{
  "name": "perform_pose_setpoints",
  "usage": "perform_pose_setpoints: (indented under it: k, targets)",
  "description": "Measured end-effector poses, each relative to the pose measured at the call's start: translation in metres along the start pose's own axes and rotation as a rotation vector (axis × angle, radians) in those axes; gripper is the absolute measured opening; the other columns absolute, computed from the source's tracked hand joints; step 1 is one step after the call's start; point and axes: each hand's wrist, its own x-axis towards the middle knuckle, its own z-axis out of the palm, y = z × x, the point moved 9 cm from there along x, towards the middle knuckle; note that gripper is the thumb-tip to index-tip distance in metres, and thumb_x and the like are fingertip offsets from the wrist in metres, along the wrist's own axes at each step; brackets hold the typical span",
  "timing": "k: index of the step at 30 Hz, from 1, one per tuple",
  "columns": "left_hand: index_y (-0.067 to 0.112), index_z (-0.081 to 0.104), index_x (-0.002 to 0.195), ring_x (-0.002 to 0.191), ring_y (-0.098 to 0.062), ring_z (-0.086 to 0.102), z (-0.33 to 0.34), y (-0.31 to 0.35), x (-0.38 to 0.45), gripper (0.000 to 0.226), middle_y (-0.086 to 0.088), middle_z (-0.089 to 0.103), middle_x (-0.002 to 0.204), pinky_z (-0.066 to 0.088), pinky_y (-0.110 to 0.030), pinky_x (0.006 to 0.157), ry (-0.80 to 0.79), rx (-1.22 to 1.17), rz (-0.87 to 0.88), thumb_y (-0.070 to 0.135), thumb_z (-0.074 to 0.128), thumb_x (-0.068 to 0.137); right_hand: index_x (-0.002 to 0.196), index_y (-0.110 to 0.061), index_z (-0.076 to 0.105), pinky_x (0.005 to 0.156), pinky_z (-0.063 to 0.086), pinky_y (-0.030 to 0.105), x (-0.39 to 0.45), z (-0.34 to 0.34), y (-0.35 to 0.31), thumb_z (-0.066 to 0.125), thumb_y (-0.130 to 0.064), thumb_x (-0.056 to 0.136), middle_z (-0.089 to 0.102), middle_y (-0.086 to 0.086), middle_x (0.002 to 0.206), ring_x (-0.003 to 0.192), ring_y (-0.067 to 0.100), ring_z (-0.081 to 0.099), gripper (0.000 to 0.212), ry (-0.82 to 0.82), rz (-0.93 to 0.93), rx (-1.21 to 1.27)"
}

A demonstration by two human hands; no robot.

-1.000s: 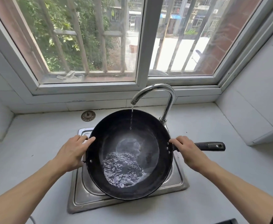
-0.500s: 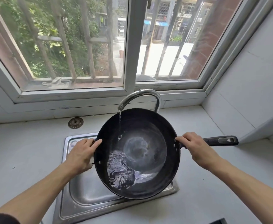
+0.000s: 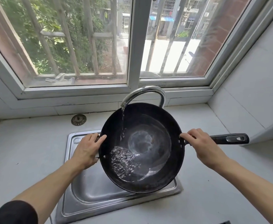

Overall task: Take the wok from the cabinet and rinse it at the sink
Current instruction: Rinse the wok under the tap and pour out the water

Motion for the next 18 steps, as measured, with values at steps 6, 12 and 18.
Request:
perform_pose_setpoints:
  k: [6, 12, 18]
  targets:
    - [0.016, 0.047, 0.137, 0.089, -0.029, 0.054, 0.002, -0.005, 0.002, 0.105, -0.008, 0.057, 0.109, 0.052, -0.039, 0.079, 0.002, -0.003, -0.003, 0.032, 0.085, 0.040, 0.119, -0.024, 0.055, 0.067, 0.047, 0.036, -0.001, 0.002, -0.004, 0.054, 0.026, 0.058, 0.050, -0.004, 0.095, 0.081, 0.020, 0.045, 0.078, -0.012, 0.022, 0.011]
    - [0.016, 0.051, 0.133, 0.087, -0.030, 0.056, -0.002, -0.008, 0.005, 0.101, -0.010, 0.059, 0.107, 0.054, -0.040, 0.078, 0.050, -0.012, -0.013, 0.027, 0.088, 0.039, 0.120, -0.023, 0.055, 0.065, 0.046, 0.035, -0.006, 0.006, -0.009, 0.059, 0.025, 0.056, 0.053, -0.003, 0.098, 0.083, 0.021, 0.049, 0.080, -0.006, 0.041, 0.016]
    - [0.018, 0.048, 0.136, 0.094, -0.028, 0.054, 0.008, 0.000, 0.008, 0.105, -0.008, 0.057, 0.110, 0.052, -0.038, 0.083, 0.032, -0.017, -0.002, 0.030, 0.088, 0.040, 0.119, -0.022, 0.056, 0.063, 0.046, 0.036, -0.013, -0.008, -0.009, 0.060, 0.025, 0.055, 0.054, -0.001, 0.097, 0.080, 0.023, 0.049, 0.080, 0.006, 0.050, -0.019]
